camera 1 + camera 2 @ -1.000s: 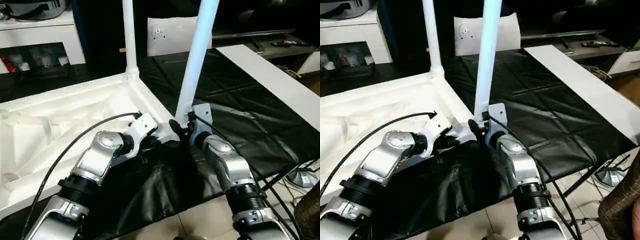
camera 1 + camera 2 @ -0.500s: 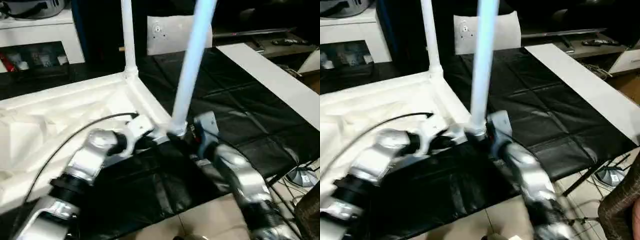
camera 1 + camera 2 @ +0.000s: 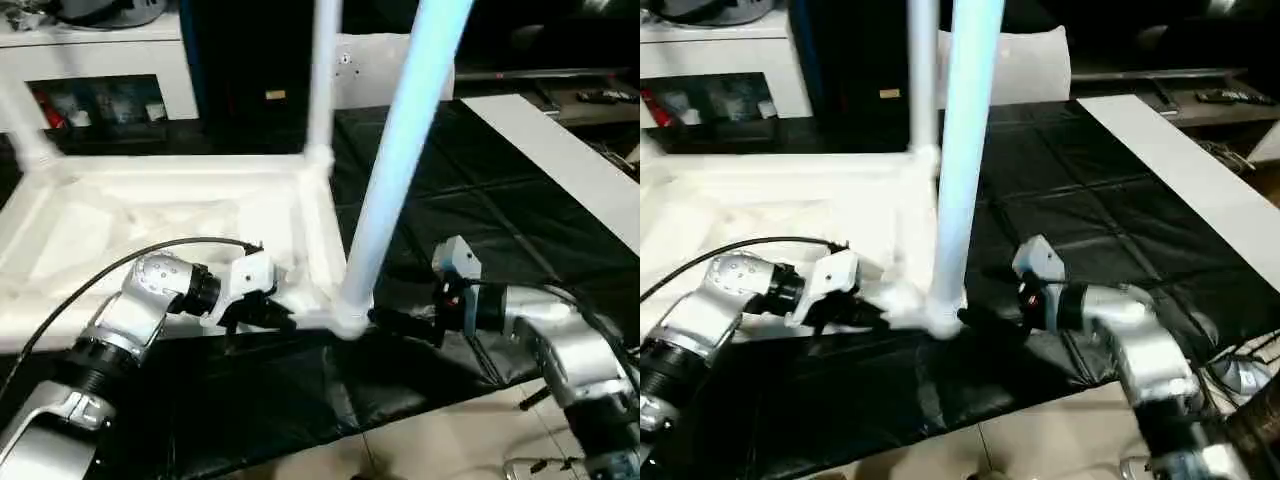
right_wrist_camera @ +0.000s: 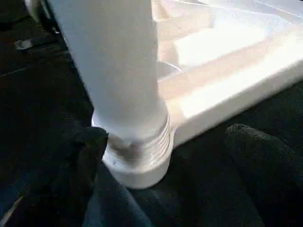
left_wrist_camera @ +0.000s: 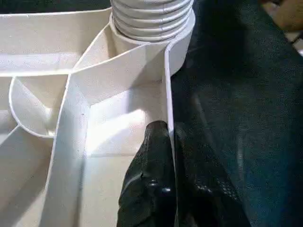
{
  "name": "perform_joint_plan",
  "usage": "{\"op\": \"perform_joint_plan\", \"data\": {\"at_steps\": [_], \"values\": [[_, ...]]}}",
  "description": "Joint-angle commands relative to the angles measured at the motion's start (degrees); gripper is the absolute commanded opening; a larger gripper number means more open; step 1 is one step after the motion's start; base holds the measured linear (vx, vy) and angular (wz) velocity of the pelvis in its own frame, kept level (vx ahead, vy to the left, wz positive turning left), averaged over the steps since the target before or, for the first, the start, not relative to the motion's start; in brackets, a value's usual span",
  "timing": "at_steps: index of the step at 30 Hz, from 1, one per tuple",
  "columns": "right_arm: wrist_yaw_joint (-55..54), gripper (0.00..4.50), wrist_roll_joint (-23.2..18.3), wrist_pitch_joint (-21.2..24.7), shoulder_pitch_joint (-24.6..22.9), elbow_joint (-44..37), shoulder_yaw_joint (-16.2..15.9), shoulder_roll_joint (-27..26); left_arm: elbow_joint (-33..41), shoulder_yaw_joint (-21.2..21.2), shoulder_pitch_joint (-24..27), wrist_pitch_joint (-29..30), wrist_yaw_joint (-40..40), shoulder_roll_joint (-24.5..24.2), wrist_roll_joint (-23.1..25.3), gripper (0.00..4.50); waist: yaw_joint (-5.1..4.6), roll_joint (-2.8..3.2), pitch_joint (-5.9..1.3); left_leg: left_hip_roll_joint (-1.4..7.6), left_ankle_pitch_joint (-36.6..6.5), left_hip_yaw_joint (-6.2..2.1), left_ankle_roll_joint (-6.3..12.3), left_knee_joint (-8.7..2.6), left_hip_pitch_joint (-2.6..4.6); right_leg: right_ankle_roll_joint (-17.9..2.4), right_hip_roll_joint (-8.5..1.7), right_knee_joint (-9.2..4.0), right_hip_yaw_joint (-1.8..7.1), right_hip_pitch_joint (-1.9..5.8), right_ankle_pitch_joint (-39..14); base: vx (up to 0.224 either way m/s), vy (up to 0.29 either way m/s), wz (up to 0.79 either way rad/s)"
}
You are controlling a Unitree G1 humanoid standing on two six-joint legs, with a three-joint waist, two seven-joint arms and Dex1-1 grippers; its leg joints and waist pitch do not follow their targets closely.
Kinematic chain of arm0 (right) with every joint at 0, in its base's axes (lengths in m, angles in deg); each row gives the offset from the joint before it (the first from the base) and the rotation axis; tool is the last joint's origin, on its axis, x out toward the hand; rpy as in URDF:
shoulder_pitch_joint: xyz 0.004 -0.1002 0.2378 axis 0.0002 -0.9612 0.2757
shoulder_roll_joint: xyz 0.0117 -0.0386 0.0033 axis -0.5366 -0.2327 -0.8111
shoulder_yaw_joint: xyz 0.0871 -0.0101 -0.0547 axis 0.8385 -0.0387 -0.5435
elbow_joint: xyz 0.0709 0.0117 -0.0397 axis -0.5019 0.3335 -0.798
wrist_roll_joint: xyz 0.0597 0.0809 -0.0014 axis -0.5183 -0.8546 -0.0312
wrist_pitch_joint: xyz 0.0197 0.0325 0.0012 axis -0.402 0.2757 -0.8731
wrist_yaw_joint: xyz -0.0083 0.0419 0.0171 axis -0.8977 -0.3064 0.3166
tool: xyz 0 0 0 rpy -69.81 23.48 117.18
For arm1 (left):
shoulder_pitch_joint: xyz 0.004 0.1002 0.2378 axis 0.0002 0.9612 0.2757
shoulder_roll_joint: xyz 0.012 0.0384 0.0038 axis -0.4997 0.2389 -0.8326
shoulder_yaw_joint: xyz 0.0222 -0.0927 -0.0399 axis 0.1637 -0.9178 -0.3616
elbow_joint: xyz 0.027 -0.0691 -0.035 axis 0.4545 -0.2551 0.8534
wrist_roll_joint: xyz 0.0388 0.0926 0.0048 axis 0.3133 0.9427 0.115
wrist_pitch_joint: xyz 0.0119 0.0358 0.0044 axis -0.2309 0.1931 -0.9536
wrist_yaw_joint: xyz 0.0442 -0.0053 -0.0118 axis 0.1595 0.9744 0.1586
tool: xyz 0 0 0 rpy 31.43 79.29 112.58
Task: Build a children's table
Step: Rotate leg to tighten
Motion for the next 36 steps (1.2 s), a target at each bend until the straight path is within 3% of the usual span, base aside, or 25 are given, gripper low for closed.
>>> {"op": "perform_joint_plan", "data": {"at_steps": [1, 8, 9, 13, 14, 25, 28, 36], "values": [[1.9, 4.45, 0.4, -1.4, 1.2, 1.0, -0.9, 0.5, 0.9, 2.7, -1.9, -2.5, -4.1, 0.6, -0.8, 0.0, -0.21, 0.12, -3.69, 1.48, -5.1, 0.5, 4.58, -3.81, -0.54, -11.3, -3.49, -3.9, 3.8, 3.63, -11.4, 0.0, 0.0, 0.0], [6.5, 4.45, 0.3, -1.0, 2.8, 1.8, -3.7, 0.5, -0.7, 3.2, -2.8, -4.6, -6.1, 1.1, -0.4, 0.0, 0.5, -0.05, -3.83, 1.56, -3.4, 0.54, 4.71, -3.69, -0.52, -11.9, -3.41, -3.44, 3.84, 3.69, -8.3, 0.0, 0.0, 0.0], [7.2, 4.18, 0.1, -0.6, 2.9, 1.8, -4.0, 0.5, -1.0, 3.2, -2.9, -4.9, -6.2, 1.2, -0.3, 0.0, 0.61, -0.05, -3.85, 1.56, -3.2, 0.55, 4.77, -3.67, -0.51, -12.0, -3.39, -3.39, 3.83, 3.7, -8.0, 0.0, 0.0, 0.0], [8.8, 4.05, -0.3, -0.5, 3.5, 2.6, -4.8, 0.2, -2.0, 3.3, -3.2, -5.8, -6.6, 1.3, -0.3, 0.0, 0.83, -0.02, -3.81, 1.55, -4.0, 0.56, 4.33, -3.72, -0.55, -11.6, -3.47, -3.53, 3.81, 3.76, -9.3, 0.0, 0.0, 0.0], [9.4, 3.8, -0.3, -0.6, 4.0, 3.3, -5.1, 0.1, -2.4, 3.4, -3.4, -6.2, -6.9, 1.4, -0.2, 0.0, 0.85, 0.0, -3.8, 1.51, -4.2, 0.56, 4.17, -3.71, -0.61, -11.5, -3.47, -3.6, 3.78, 3.77, -9.8, 0.0, 0.0, 0.0], [11.5, 2.84, 0.2, -0.4, 5.0, 4.7, -6.6, -0.1, -3.7, 3.3, -4.0, -7.5, -7.1, 1.5, 0.3, 0.0, 1.01, -0.17, -3.91, 1.48, -3.3, 0.54, 3.98, -3.61, -0.7, -11.3, -3.44, -3.41, 3.77, 3.82, -9.1, 0.0, 0.0, 0.0], [11.5, 2.77, 0.2, -0.3, 5.0, 4.8, -6.8, -0.6, -4.0, 3.0, -3.9, -7.5, -6.7, 1.7, 0.2, 0.0, 1.03, -0.29, -3.89, 1.47, -3.3, 0.54, 3.97, -3.6, -0.72, -11.0, -3.47, -3.41, 3.76, 3.83, -9.6, 0.0, 0.0, 0.0], [2.9, 2.6, -2.6, 4.5, 1.1, 0.6, -4.2, -5.5, -0.7, -1.0, -2.4, 0.9, 4.2, 5.0, -0.7, 0.0, 0.88, 0.02, -3.68, 1.56, -5.2, 0.46, 2.54, -3.88, -0.57, -10.1, -3.45, -3.83, 3.74, 3.68, -12.6, 0.0, 0.0, 0.0]]}}
